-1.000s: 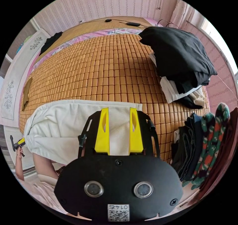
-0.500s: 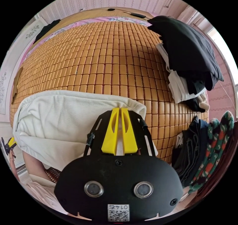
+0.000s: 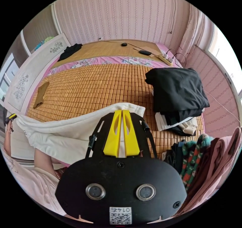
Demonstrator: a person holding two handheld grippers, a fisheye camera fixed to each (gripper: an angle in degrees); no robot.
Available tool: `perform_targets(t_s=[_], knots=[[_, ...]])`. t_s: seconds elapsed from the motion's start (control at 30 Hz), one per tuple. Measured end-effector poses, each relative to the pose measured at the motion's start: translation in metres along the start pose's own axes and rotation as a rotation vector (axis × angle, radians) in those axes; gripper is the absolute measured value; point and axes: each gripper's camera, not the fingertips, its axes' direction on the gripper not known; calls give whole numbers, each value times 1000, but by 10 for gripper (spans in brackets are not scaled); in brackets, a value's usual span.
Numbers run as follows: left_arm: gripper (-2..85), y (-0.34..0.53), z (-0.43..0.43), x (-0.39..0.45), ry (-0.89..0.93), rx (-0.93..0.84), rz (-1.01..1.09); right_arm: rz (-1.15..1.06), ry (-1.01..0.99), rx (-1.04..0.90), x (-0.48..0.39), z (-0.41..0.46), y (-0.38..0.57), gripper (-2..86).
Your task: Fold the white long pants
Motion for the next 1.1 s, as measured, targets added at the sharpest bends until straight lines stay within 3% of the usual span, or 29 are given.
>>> perform_targets(t_s=[0.13, 0.23, 0.43, 0.57, 0.7, 0.8, 0.9, 1.0, 1.1], knots=[[35, -80, 32, -31, 34, -7, -62, -38, 48, -68, -2, 20, -63, 5], [77, -107, 88, -39, 11, -167, -143, 80, 40, -61, 6, 43, -89, 15], [94, -17, 135, -34, 120, -234, -163, 97, 29, -137, 21, 69, -9, 94], [112, 86, 159, -64, 297, -267, -452, 300, 15, -235, 56, 80, 95, 116], [149, 145, 196, -79, 335, -350, -670, 436, 54, -280, 71, 84, 163, 108], [156, 157, 228, -80, 425, -416, -761, 469, 122, -254, 74, 73, 171, 108], [152, 148, 231, -81, 348, -465, -700, 539, 253, -184, 81, 57, 180, 121], [141, 152, 231, -92, 347, -457, -708, 569, 101, -286, 96, 80, 191, 88], [123, 159, 226, -104, 370, -423, -734, 609, 35, -239, 107, 73, 194, 65]])
